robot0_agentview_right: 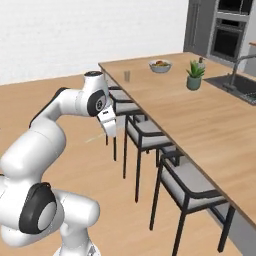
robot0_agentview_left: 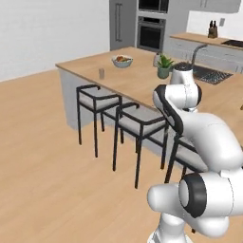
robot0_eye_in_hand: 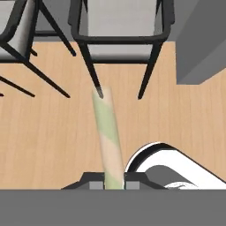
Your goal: Take a straw from the drawer in front and place it inside the glass cup on the dining counter.
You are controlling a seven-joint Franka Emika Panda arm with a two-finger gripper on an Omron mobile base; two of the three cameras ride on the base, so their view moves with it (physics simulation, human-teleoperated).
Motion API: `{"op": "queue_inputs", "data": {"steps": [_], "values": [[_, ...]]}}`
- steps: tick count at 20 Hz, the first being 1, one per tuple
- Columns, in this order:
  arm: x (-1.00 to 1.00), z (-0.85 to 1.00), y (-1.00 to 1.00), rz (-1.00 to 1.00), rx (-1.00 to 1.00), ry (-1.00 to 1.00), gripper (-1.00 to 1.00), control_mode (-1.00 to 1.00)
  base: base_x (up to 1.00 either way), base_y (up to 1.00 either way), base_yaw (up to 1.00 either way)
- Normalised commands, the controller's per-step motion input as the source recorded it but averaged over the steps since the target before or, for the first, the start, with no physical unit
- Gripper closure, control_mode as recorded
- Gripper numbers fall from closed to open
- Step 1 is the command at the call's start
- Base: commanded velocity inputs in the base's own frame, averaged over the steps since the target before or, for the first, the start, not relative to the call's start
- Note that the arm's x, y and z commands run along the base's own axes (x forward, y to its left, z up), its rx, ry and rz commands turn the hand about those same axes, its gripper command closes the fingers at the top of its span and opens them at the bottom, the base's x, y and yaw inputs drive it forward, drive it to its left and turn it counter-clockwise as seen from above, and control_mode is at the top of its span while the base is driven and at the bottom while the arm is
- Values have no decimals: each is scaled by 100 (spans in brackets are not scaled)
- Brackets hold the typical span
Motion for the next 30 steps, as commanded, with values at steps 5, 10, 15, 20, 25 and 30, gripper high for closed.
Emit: {"op": "queue_inputs", "data": {"steps": [5,10,15,20,25,30], "values": [[0,0,0,0,0,0,100,100,75,91,-57],[0,0,0,0,0,0,100,100,56,99,-53],[0,0,0,0,0,0,100,100,38,100,-47],[0,0,0,0,0,0,100,100,15,100,-41],[0,0,0,0,0,0,100,100,4,100,-38],[0,0,0,0,0,0,100,100,2,100,-35]]}}
